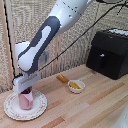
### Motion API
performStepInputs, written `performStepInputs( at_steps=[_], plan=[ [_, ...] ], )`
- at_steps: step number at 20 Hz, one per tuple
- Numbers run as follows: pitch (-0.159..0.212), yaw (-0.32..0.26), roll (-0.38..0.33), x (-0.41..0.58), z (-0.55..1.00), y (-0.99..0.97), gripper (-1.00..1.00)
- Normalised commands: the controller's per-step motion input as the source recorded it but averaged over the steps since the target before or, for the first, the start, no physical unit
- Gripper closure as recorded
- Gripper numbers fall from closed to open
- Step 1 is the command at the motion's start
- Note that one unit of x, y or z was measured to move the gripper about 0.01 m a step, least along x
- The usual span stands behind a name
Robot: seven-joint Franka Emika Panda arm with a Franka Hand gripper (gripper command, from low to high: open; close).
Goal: Please focus on the pink mug and carefully direct your gripper towards it. Gently take hold of the pink mug using your grasping instrument. Exercise caution as you elevate the pink mug off the tabletop. Shift the pink mug so it is above the white platter. With precision, slowly place the pink mug onto the white platter.
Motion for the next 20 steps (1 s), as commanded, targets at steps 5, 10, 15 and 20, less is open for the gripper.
performStepInputs(
  at_steps=[5, 10, 15, 20],
  plan=[
    [0.034, 0.071, -0.062, 0.042, -0.01, 0.05, -1.0],
    [0.035, 0.01, -0.027, 0.048, 0.01, 0.04, -1.0],
    [0.01, 0.023, 0.015, 0.17, 0.51, -0.11, -1.0],
    [0.055, -0.002, 0.009, 0.151, 0.81, -0.08, -1.0]
  ],
)
